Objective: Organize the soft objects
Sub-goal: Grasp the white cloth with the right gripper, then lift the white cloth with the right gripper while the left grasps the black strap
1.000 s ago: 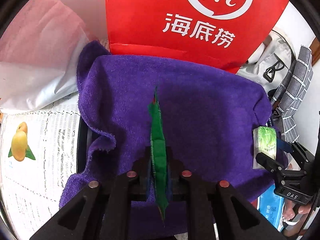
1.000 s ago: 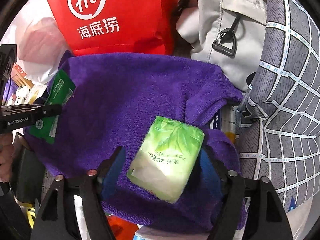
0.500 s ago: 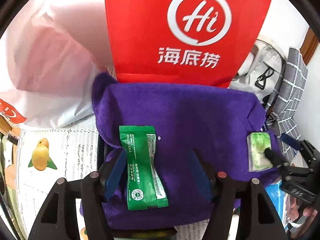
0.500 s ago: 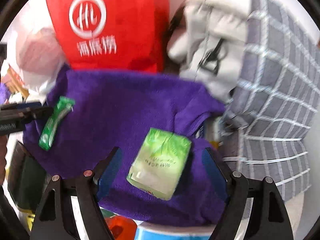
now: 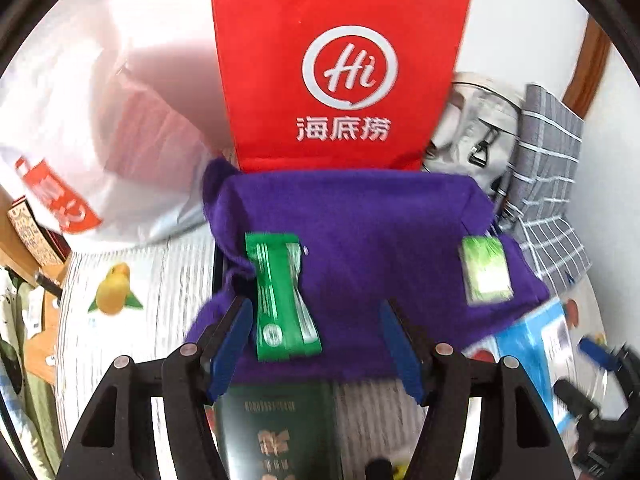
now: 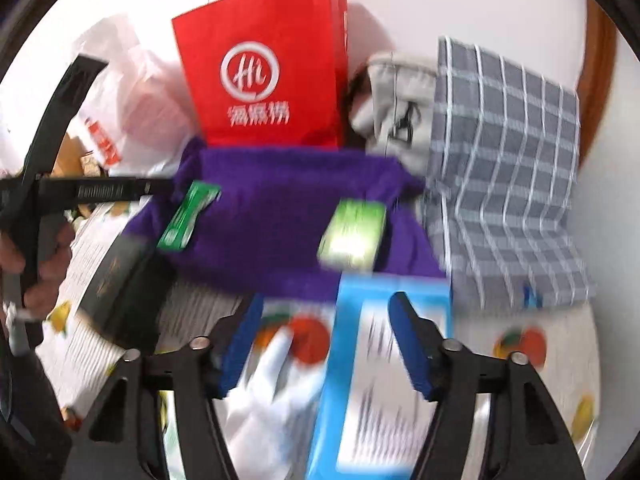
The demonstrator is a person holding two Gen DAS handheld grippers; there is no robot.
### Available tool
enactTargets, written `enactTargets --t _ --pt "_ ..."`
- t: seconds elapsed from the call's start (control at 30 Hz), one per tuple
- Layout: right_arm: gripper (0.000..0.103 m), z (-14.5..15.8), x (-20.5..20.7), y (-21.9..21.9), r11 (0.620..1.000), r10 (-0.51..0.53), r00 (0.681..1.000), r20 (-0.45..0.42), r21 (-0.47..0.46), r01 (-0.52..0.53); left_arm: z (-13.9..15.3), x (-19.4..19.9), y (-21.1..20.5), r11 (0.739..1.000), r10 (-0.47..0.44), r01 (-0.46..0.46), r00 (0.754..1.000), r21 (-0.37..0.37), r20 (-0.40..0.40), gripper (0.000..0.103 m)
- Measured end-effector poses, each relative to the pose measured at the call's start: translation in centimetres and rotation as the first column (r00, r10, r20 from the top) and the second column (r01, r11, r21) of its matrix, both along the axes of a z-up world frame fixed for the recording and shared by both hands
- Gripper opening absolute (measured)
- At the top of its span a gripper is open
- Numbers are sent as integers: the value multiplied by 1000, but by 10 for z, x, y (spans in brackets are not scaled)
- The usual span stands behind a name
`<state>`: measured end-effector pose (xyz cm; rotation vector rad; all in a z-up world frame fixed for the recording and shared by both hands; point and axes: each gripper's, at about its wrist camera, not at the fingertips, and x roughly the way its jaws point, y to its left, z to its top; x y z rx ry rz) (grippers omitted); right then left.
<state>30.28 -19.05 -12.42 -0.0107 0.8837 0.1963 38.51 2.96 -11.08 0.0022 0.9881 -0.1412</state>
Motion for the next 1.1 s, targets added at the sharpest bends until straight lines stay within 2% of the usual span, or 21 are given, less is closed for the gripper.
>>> enactTargets --t 0.07,0.23,0.43,0.53,0.6,0.63,0.67,0.77,0.97,1.1 --pt "47 -7 -22 0 999 13 999 -32 33 -12 0 -16 4 1000 7 -7 1000 -23 1 64" --pt "47 -16 -65 3 995 33 997 -72 97 -26 -2 -55 4 998 -4 4 1000 -64 -5 64" --pt "47 -27 -92 8 987 53 993 -105 160 -36 -3 -93 10 998 0 -1 1000 -56 -7 64" --pt "47 -38 -98 14 986 63 991 -121 164 -43 -4 -110 15 999 18 -18 1000 -43 -4 64" --pt "42 -47 -99 19 989 60 990 -126 139 -42 -6 -119 18 999 25 -25 1000 -40 -9 64" --pt "28 -51 -100 23 990 69 990 -124 131 -53 -8 -124 19 999 28 -28 1000 -41 -12 64" --pt "21 -54 -100 24 988 82 989 -123 139 -65 -10 -129 20 999 31 -31 999 -41 -15 64" --pt "21 -53 -104 26 987 83 992 -96 149 -69 -13 -142 22 999 37 -37 999 -33 -22 64" --pt "21 -30 -119 14 978 73 997 -17 195 -68 -21 -165 24 999 46 -47 998 -23 -39 64" --pt "21 -23 -132 3 982 50 999 4 184 -50 -26 -176 22 999 48 -49 998 -20 -50 64"
